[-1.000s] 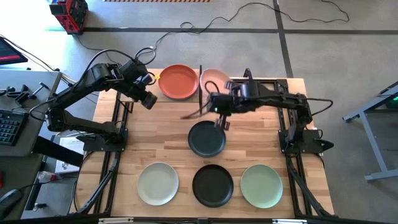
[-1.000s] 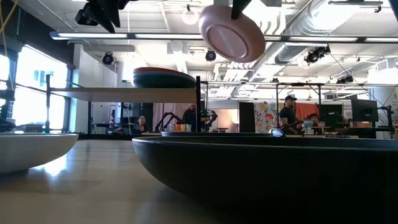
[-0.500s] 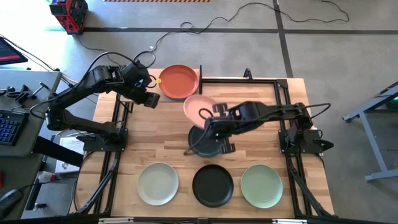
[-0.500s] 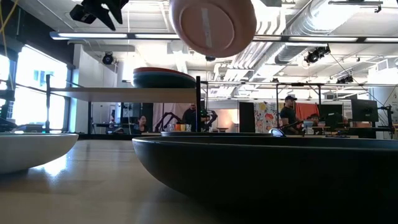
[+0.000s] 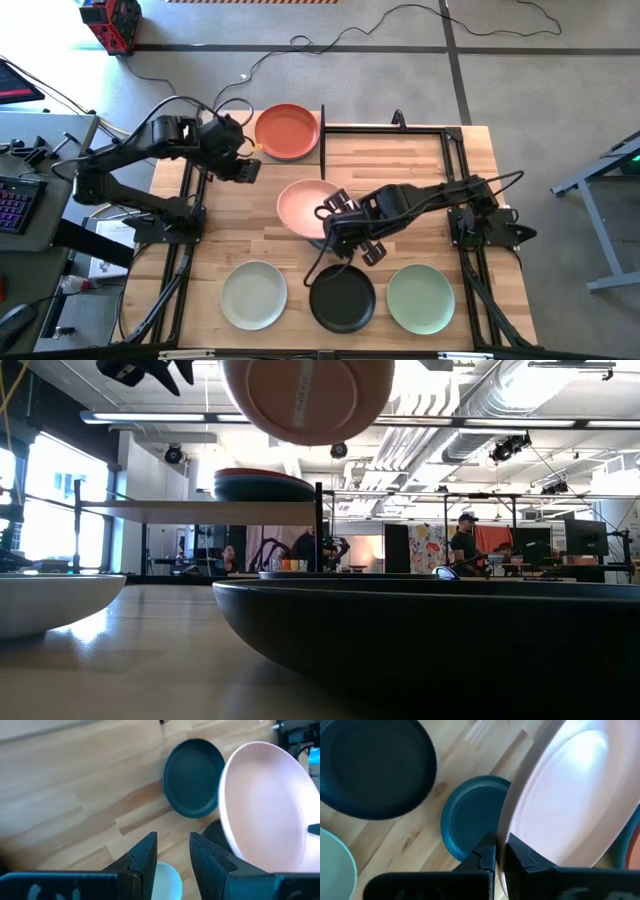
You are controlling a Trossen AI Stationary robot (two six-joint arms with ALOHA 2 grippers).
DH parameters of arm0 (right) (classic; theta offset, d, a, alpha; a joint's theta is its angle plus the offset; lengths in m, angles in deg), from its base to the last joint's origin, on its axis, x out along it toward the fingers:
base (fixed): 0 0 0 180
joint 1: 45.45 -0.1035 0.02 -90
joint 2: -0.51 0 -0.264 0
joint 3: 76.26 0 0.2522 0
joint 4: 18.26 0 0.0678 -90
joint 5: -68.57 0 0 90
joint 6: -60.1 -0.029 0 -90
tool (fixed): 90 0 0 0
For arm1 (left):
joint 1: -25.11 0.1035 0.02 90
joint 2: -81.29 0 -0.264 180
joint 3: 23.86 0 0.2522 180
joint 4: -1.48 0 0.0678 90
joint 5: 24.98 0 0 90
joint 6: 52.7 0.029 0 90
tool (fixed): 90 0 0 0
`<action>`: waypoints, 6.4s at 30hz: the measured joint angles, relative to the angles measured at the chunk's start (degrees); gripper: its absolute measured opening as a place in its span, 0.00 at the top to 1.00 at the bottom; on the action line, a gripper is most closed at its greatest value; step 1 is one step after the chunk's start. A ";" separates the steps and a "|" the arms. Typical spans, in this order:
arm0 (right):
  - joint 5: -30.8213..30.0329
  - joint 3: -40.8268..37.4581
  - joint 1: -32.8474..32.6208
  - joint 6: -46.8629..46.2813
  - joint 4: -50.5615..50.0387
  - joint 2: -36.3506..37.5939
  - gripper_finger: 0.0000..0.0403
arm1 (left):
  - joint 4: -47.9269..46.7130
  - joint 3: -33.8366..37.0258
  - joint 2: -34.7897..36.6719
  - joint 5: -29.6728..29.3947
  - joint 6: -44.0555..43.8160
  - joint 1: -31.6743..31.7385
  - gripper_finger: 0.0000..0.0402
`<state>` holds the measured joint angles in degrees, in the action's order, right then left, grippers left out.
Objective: Place and stack plates onto a shelf
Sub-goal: Stack the peach plate on top of the orange plate on the shelf
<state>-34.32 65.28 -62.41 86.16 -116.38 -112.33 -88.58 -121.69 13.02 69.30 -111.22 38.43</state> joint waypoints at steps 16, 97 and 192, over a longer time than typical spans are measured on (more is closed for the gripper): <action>2.62 -0.02 -0.08 6.12 2.76 0.00 1.00 | 5.71 -0.04 -7.10 -3.11 -8.46 -9.64 0.74; -13.62 -0.02 5.48 -6.57 -5.67 0.11 0.64 | 10.12 0.00 -10.63 -3.64 15.60 19.42 0.99; -10.95 -0.02 15.48 -13.15 1.50 0.11 0.64 | 14.98 -0.07 -17.00 -4.98 36.10 37.84 0.81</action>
<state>-45.27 65.26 -46.93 73.01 -114.87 -112.22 -73.60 -121.75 -3.98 64.32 -75.11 76.27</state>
